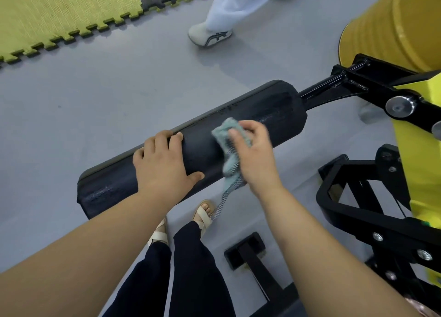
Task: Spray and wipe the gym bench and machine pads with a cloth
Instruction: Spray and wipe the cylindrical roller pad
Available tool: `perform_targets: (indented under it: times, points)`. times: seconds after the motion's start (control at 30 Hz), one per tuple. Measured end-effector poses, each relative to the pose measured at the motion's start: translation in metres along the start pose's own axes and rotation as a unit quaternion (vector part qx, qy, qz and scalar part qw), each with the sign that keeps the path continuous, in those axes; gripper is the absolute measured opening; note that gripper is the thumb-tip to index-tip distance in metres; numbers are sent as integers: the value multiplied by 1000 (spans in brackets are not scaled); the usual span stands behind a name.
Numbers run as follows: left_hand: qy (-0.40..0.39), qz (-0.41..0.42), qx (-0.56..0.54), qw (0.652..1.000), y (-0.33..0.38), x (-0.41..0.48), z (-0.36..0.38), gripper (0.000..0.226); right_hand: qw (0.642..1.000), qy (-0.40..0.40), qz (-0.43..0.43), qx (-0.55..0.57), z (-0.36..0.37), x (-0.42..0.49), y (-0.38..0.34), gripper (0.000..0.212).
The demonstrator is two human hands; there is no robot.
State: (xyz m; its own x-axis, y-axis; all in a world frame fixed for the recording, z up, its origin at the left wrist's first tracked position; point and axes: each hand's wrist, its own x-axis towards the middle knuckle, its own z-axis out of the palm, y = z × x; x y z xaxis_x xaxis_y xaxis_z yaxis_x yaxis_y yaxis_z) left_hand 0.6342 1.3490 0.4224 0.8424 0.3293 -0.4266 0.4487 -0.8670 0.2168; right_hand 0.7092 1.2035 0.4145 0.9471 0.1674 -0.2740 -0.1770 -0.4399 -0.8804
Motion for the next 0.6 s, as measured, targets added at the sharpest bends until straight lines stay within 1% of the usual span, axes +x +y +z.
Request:
perform_targets:
  times: [0.03,0.07,0.1,0.17,0.2,0.23,0.27,0.33,0.37,0.43,0.47,0.53,0.57,0.6]
  points:
    - [0,1,2,1000,-1,0,0,88,998,45,29,31,-9,6,1,15]
    - [-1,1,3,1000,-1,0,0,88,995,88,42,32,-16,11,2,15]
    - [0,2,3,1000,-1,0,0,87,991,130,42,4,-21,17,5,15]
    - [3,3,1,1000,-1,0,1,87,973,207,22,-100,-30,28,17,11]
    - [4,4,1,1000,-1,0,1,87,961,242,11,-134,-34,33,22,8]
    - [3,5,2,1000,-1,-1,1,87,952,267,0,-151,-37,36,24,9]
    - [4,7,3,1000,-1,-1,1,87,949,275,-13,-151,-38,39,26,12]
    - [7,8,3,1000,-1,-1,1,87,958,237,-59,-152,-32,36,21,22]
    - [8,9,2,1000,-1,-1,1,86,959,209,-85,-173,-26,31,19,29]
    - [8,8,3,1000,-1,-1,1,86,948,163,-130,-242,-10,17,21,45]
    - [10,7,5,1000,-1,-1,2,87,936,146,-146,-285,-2,10,24,53]
    - [14,7,7,1000,-1,-1,2,88,899,135,-179,-377,9,1,34,65]
    - [14,8,8,1000,-1,-1,2,88,880,141,-205,-404,10,1,39,64]
    - [15,10,8,1000,-1,-2,2,88,868,153,-237,-410,7,5,44,57]
